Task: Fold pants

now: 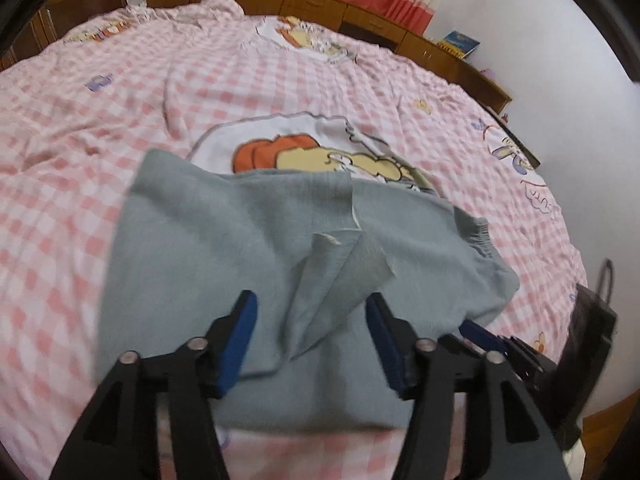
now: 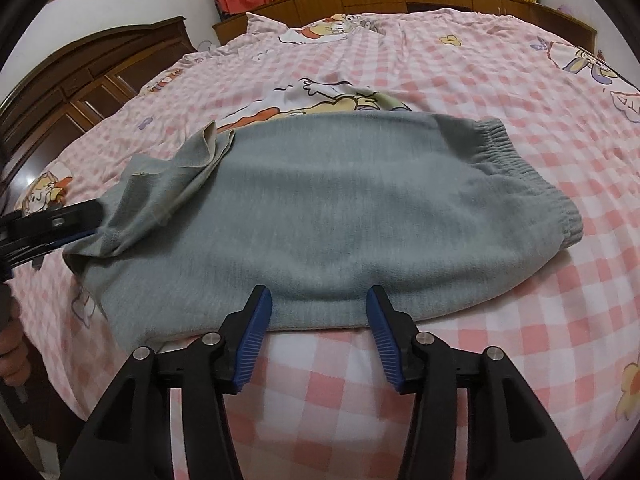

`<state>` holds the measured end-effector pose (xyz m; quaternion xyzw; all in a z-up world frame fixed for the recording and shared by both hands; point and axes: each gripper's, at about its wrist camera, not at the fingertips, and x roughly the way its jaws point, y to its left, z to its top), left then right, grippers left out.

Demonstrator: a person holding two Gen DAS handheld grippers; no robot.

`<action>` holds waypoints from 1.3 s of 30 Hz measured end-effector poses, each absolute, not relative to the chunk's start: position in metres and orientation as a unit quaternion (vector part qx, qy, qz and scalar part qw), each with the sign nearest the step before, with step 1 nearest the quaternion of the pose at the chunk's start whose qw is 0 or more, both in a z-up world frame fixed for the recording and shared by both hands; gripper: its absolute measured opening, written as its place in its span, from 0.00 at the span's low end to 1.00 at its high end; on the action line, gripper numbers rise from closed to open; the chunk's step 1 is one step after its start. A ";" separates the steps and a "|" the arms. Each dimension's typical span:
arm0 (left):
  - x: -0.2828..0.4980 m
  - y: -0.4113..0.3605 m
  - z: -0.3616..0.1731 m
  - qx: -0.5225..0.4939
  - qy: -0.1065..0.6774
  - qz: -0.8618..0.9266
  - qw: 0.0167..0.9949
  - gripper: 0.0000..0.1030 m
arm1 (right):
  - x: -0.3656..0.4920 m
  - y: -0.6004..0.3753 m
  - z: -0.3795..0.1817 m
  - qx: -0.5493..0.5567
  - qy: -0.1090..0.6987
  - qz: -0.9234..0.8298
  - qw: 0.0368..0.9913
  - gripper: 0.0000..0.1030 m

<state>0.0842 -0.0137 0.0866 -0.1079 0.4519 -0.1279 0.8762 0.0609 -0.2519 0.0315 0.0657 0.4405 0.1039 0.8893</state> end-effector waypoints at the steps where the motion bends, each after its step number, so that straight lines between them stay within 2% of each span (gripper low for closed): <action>1: 0.079 -0.008 0.090 -0.108 0.447 -0.122 0.880 0.62 | 0.061 -0.251 0.032 0.066 0.442 0.102 0.889 0.51; 5: 0.062 0.023 0.097 -0.119 0.431 -0.091 0.890 0.63 | 0.063 -0.254 0.032 0.085 0.450 0.104 0.883 0.58; 14: 0.053 0.089 0.068 -0.166 0.433 -0.004 0.886 0.64 | 0.078 -0.242 0.049 0.069 0.483 0.090 0.868 0.58; 21: 0.052 0.085 0.043 -0.150 0.440 -0.003 0.885 0.64 | 0.119 -0.211 0.076 0.105 0.484 0.152 0.855 0.58; 29: 0.048 0.086 0.041 -0.150 0.433 -0.010 0.889 0.65 | 0.171 -0.170 0.063 0.139 0.519 0.155 0.829 0.58; 39: 0.044 0.086 0.039 -0.149 0.425 -0.016 0.893 0.66 | 0.187 -0.144 0.055 0.181 0.544 0.185 0.798 0.58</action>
